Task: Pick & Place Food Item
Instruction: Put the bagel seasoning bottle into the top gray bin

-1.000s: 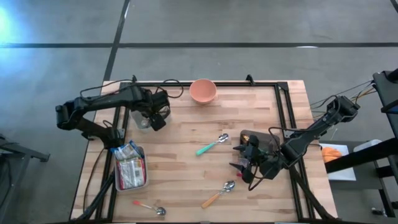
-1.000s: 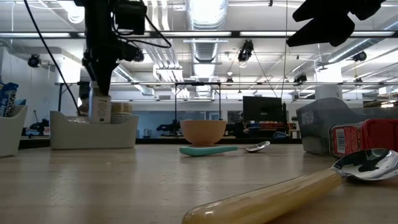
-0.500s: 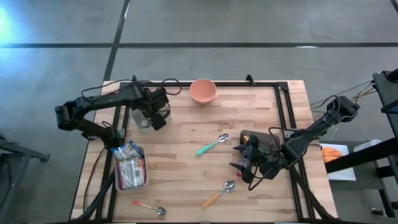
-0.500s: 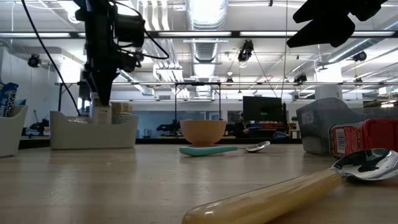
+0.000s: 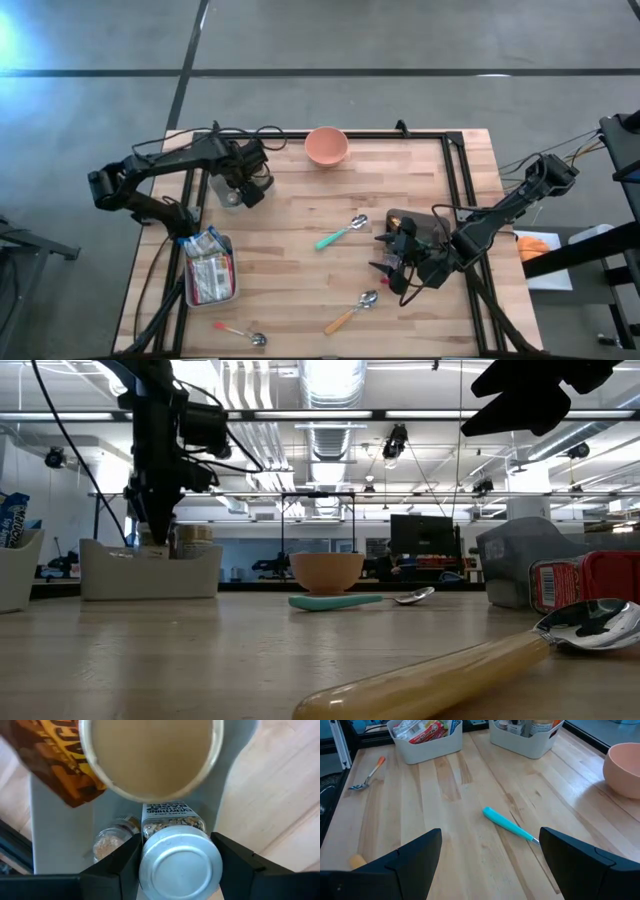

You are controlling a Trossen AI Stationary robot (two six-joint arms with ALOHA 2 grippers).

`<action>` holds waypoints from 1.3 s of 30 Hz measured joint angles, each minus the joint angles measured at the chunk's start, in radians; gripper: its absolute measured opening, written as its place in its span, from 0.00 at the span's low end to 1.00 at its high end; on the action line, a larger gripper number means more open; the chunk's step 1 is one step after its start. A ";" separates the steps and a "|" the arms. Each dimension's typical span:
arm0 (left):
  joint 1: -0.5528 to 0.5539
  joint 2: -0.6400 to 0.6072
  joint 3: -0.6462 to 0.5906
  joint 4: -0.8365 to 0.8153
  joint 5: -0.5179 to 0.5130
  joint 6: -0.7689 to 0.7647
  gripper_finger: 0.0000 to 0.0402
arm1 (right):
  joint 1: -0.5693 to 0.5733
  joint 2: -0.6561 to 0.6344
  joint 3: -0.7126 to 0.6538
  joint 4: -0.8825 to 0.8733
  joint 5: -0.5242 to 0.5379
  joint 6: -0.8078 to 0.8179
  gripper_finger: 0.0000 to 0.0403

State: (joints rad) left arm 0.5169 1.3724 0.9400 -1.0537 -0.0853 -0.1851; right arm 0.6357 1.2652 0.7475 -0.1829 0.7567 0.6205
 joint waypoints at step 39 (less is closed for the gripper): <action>0.006 0.000 -0.017 0.035 0.057 -0.006 0.64 | 0.001 0.000 0.000 0.000 -0.006 0.000 0.83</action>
State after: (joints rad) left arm 0.5232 1.3724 0.9226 -1.0182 -0.0281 -0.1909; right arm 0.6365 1.2652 0.7475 -0.1825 0.7509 0.6205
